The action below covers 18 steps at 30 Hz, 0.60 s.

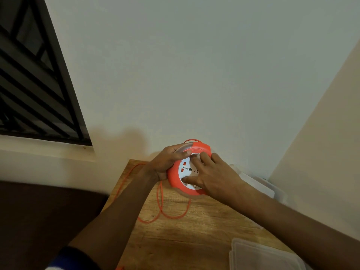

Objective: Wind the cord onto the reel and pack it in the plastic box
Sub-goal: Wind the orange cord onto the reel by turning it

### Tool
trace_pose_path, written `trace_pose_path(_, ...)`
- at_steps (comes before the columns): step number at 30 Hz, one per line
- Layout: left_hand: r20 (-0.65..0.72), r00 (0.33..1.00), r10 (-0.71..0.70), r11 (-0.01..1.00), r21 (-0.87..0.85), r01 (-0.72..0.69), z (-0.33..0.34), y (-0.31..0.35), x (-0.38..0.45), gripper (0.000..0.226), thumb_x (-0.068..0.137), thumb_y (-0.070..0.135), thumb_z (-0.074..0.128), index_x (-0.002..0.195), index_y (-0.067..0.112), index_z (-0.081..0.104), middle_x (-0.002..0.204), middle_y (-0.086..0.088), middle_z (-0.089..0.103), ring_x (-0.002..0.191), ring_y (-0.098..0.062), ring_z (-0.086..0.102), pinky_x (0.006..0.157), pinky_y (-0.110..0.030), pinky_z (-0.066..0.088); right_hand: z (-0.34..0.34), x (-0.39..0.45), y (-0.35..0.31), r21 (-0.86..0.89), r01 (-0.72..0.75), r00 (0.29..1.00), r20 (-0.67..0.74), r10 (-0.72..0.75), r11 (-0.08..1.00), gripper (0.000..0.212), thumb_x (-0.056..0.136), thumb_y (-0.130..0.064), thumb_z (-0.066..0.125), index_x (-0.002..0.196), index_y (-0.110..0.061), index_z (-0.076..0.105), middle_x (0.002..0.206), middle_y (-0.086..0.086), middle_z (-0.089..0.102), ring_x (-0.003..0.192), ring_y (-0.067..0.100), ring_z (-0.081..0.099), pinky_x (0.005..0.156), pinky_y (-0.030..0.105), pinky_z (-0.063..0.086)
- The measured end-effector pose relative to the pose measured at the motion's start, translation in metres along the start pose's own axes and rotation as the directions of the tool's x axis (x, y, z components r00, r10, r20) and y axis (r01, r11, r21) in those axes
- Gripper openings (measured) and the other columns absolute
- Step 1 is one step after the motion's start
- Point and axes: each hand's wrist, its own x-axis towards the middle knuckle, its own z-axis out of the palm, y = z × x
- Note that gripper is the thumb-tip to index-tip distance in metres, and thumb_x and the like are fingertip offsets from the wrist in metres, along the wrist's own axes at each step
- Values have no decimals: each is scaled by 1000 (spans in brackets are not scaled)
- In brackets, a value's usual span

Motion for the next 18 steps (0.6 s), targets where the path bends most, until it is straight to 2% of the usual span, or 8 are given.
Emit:
trace_pose_path(4,5,1000,6,1000,9,-6,-1,-1,5,38,86,35,81,123,35,75,127,-12,74,109,-32,74,84,-41,62,0,3,3,15,-40,999,-17,40,999,56,78,-37,75,129,-41,50,108,13,61,103,33,51,81,45,43)
trace_pose_path(8,-13,1000,3,1000,-29,-3,0,-1,8,42,84,36,83,125,33,74,130,-12,73,116,-35,72,87,-43,61,4,4,5,72,-185,979,-69,190,980,66,74,-46,75,132,-28,49,84,12,69,81,33,61,73,42,46)
trace_pose_path(11,-29,999,24,999,-46,-25,2,-3,10,46,85,31,81,129,25,72,131,-13,72,117,-34,71,89,-42,60,9,4,-1,127,-274,956,-68,284,953,60,83,-51,60,133,-20,49,81,13,72,74,34,64,73,41,44)
trace_pose_path(13,-36,999,23,997,-78,-26,4,-4,10,51,86,27,78,135,20,66,131,-14,72,117,-32,71,90,-42,60,6,6,-1,335,-403,895,-50,443,852,52,88,-55,49,129,-24,54,79,6,72,70,30,66,69,37,43)
trace_pose_path(15,-36,999,26,994,-103,-30,5,-5,8,57,89,22,73,143,14,59,131,-15,71,116,-32,71,93,-44,59,3,7,1,593,-489,812,40,582,640,40,90,-50,49,126,-34,57,85,1,73,75,25,67,66,32,43)
trace_pose_path(18,-54,998,25,997,-76,-29,3,-2,5,61,89,22,70,147,13,54,134,-18,69,118,-37,69,100,-51,56,3,6,4,764,-486,812,215,543,424,50,87,-43,55,136,-38,47,110,-1,71,92,22,66,71,27,42)
